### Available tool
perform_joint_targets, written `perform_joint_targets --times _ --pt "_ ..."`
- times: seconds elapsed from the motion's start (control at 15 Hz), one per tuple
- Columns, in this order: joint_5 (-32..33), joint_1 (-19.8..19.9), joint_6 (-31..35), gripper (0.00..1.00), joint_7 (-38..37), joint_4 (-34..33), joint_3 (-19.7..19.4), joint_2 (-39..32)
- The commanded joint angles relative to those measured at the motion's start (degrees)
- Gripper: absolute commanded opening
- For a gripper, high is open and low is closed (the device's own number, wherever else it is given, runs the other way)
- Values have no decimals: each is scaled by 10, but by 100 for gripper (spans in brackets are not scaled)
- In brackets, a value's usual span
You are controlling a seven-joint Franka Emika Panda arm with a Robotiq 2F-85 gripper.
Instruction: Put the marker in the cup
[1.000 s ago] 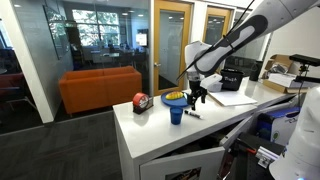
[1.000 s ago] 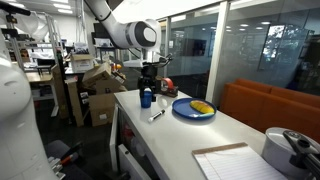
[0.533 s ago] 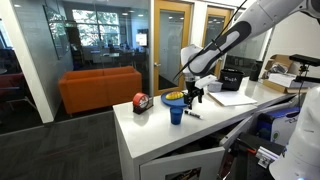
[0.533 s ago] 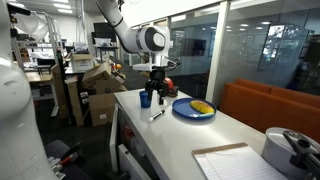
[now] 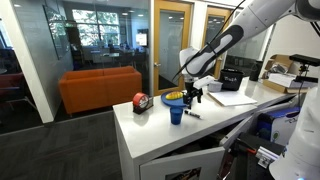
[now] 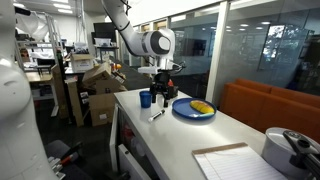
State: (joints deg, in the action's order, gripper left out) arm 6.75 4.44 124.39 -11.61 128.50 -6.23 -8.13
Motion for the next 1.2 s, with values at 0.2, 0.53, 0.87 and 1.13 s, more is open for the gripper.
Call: perform_joint_targets --times 0.2,0.53,0.87,1.13 --pt "0 0 -4 100 0 -4 -1 -2" --pt "0 0 -4 100 0 -3 -1 -2" --pt "4 -2 6 100 9 6 1 -4" --pt "-2 -4 20 100 30 25 5 -4"
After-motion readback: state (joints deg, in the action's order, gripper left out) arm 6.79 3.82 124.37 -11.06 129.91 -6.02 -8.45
